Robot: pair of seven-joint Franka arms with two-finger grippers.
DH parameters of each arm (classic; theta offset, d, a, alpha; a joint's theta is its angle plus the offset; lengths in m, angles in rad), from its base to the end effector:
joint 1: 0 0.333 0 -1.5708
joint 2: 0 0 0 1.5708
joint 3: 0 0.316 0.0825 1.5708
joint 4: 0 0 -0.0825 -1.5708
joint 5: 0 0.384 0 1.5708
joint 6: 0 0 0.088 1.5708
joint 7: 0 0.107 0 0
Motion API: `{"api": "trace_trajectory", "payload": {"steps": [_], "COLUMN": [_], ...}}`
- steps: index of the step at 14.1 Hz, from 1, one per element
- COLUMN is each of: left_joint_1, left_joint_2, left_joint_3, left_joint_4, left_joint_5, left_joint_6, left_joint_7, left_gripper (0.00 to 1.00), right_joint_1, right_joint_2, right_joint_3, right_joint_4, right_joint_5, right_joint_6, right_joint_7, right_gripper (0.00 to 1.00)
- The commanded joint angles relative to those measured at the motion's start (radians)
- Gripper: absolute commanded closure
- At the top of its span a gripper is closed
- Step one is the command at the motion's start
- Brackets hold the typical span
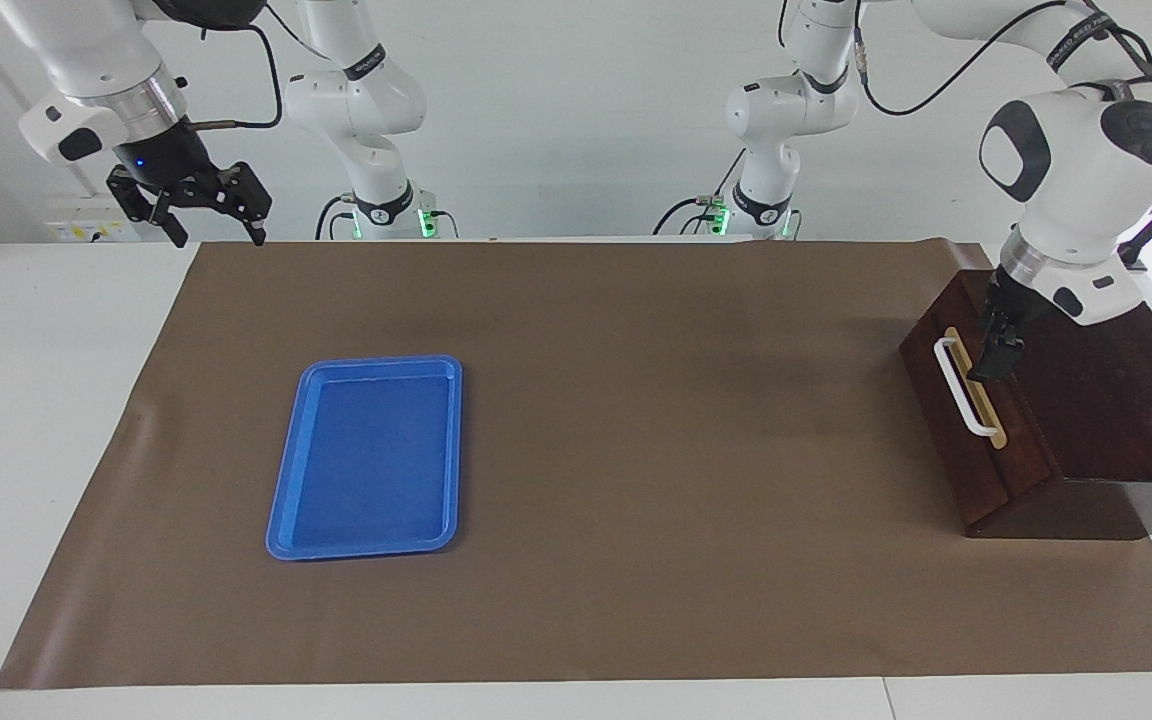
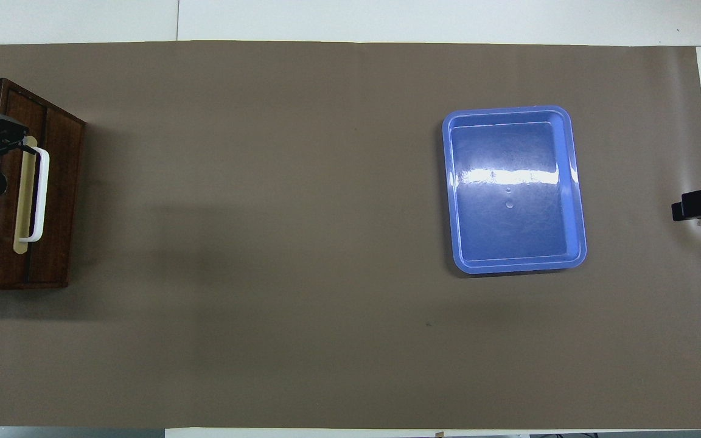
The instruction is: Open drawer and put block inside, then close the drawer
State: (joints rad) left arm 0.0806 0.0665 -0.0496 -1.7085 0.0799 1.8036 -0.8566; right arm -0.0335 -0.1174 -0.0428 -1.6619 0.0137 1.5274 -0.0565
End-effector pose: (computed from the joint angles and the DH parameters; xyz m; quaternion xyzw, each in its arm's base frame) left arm 0.5866 0.0256 0.5416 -0.9061 -0.4213 -0.0281 0.0285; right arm 0.5113 -0.0390 0.6405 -0.9999 0.0095 0.0080 0.0099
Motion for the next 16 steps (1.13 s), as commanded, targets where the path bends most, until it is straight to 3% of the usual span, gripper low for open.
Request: {"api": "trace_trajectory", "payload": {"steps": [1, 7, 9, 16], "left_joint_1": [-0.007, -0.075, -0.064, -0.051], "left_joint_2": [-0.013, -0.027, -0.045, -0.083], "left_joint_3": [0.013, -0.001, -0.001, -0.024], "left_joint_4": [0.1, 0.109, 0.077, 0.073], "left_joint_5": [-0.095, -0.092, -0.095, -0.114], "left_joint_6": [-0.139, -0.295, -0.3, -0.306], "left_joint_7": [0.236, 0.552, 0.799, 0.749], "left_gripper": [0.0, 0.0, 0.0, 0.0], "right_joint_1": [-0.013, -0.014, -0.014, -0.014], "right_joint_2": [-0.019, -0.019, -0.019, -0.021], "right_joint_3": [0.014, 0.014, 0.014, 0.014], "right_joint_4": [-0.024, -0.024, -0.024, -0.024], "right_joint_5": [0.006, 0.006, 0.006, 0.003], "right_joint_6": [0.013, 0.011, 0.01, 0.005], "right_joint_7": [0.021, 0.012, 0.009, 0.007], "right_gripper": [0.0, 0.0, 0.0, 0.0]}}
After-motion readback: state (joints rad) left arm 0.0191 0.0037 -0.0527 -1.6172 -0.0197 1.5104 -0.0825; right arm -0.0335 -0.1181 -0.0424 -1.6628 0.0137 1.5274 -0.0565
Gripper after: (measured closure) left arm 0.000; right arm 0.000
